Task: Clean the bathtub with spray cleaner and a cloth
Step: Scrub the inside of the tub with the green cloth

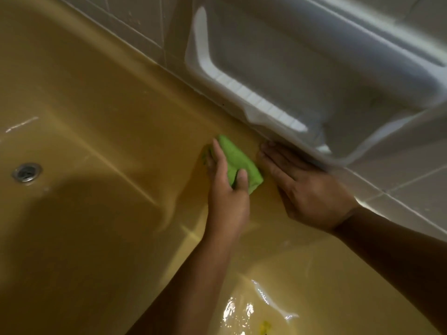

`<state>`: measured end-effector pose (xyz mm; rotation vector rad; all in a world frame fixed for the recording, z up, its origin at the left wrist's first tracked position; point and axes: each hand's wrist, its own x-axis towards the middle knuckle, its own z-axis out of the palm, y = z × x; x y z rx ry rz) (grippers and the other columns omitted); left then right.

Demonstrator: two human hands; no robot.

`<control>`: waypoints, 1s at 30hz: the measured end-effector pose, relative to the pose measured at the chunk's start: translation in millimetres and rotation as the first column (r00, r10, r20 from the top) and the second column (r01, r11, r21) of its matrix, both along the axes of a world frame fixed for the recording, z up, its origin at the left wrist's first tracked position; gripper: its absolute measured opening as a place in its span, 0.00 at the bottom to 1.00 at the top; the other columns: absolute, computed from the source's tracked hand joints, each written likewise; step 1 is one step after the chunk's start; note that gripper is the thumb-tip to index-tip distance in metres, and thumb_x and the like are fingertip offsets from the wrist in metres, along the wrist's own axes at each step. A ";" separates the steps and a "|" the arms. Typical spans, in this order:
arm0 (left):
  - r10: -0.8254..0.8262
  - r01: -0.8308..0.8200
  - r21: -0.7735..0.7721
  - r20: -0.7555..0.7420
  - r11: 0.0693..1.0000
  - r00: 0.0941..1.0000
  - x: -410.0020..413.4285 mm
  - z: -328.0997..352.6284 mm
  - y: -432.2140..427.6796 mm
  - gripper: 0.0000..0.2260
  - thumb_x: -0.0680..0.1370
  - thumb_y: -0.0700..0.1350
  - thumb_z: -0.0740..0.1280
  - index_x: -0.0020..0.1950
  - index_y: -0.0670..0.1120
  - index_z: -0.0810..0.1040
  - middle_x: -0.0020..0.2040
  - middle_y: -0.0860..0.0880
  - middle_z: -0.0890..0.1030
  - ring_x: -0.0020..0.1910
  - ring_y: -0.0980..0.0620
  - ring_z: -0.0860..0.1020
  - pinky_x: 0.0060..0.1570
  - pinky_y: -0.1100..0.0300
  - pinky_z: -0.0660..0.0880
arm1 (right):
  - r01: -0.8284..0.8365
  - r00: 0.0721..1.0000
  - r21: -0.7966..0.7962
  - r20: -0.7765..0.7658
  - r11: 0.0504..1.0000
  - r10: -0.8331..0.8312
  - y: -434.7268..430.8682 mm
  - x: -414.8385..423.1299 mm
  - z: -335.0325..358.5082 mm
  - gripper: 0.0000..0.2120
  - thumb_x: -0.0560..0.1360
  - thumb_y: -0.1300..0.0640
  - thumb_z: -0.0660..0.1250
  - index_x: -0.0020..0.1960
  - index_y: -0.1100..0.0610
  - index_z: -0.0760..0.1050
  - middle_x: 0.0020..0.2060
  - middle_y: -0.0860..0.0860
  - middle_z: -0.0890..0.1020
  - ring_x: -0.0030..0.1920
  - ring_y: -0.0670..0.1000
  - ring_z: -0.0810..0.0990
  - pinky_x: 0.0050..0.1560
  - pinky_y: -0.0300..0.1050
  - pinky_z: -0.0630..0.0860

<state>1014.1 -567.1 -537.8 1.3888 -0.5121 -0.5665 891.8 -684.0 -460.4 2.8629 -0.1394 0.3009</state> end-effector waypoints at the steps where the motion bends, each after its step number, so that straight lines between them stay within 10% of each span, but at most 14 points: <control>1: 0.016 -0.017 0.040 0.026 0.999 1.000 -3.7 -15.4 3.5 0.37 0.85 0.42 0.63 0.81 0.71 0.45 0.85 0.60 0.47 0.83 0.60 0.48 0.78 0.60 0.55 | -0.002 1.000 0.000 -0.001 1.000 0.002 0.0 0.3 -0.2 0.29 0.80 0.64 0.62 0.80 0.66 0.63 0.79 0.62 0.65 0.81 0.61 0.61 0.78 0.59 0.64; 7: -0.113 0.096 0.292 0.040 0.951 0.993 -12.9 -120.8 28.0 0.36 0.85 0.49 0.61 0.82 0.63 0.38 0.85 0.55 0.43 0.83 0.58 0.48 0.75 0.64 0.53 | -0.004 1.000 -0.039 0.030 0.999 0.006 -0.2 0.4 -2.3 0.29 0.81 0.62 0.63 0.80 0.64 0.63 0.79 0.61 0.66 0.81 0.59 0.62 0.77 0.59 0.66; 12: -0.011 0.136 0.509 -0.240 0.850 0.971 -23.1 -171.3 31.8 0.37 0.85 0.46 0.61 0.82 0.64 0.38 0.84 0.49 0.53 0.80 0.45 0.62 0.79 0.45 0.61 | -0.012 1.000 -0.073 -0.009 0.997 0.011 -3.0 0.7 -5.5 0.31 0.80 0.62 0.62 0.81 0.64 0.60 0.80 0.62 0.64 0.82 0.60 0.60 0.79 0.59 0.63; 19: 0.069 -0.013 0.159 -0.346 0.987 0.936 -45.4 -68.0 10.8 0.34 0.75 0.53 0.69 0.67 0.85 0.58 0.78 0.61 0.67 0.72 0.55 0.74 0.71 0.40 0.71 | -0.007 0.999 0.032 -0.052 0.999 0.008 -5.0 -24.4 -0.8 0.37 0.74 0.63 0.65 0.82 0.65 0.59 0.80 0.62 0.63 0.82 0.61 0.59 0.78 0.60 0.64; 24: 0.000 -0.008 -0.039 -0.214 0.999 0.977 -63.2 12.7 0.1 0.33 0.79 0.48 0.67 0.79 0.70 0.59 0.78 0.61 0.69 0.71 0.61 0.73 0.71 0.52 0.72 | -0.028 1.000 0.059 -0.001 0.998 0.028 -4.3 -82.6 -0.5 0.28 0.82 0.63 0.60 0.81 0.66 0.59 0.80 0.61 0.62 0.82 0.59 0.59 0.78 0.59 0.65; 30: 0.035 -0.051 0.191 0.085 0.980 0.996 -84.5 3.1 -3.6 0.32 0.86 0.46 0.61 0.84 0.62 0.48 0.85 0.56 0.53 0.77 0.62 0.59 0.54 0.88 0.54 | -0.040 0.999 0.059 0.002 0.997 0.040 -5.9 -86.0 -2.4 0.29 0.81 0.63 0.62 0.80 0.67 0.60 0.80 0.62 0.63 0.81 0.60 0.60 0.79 0.59 0.63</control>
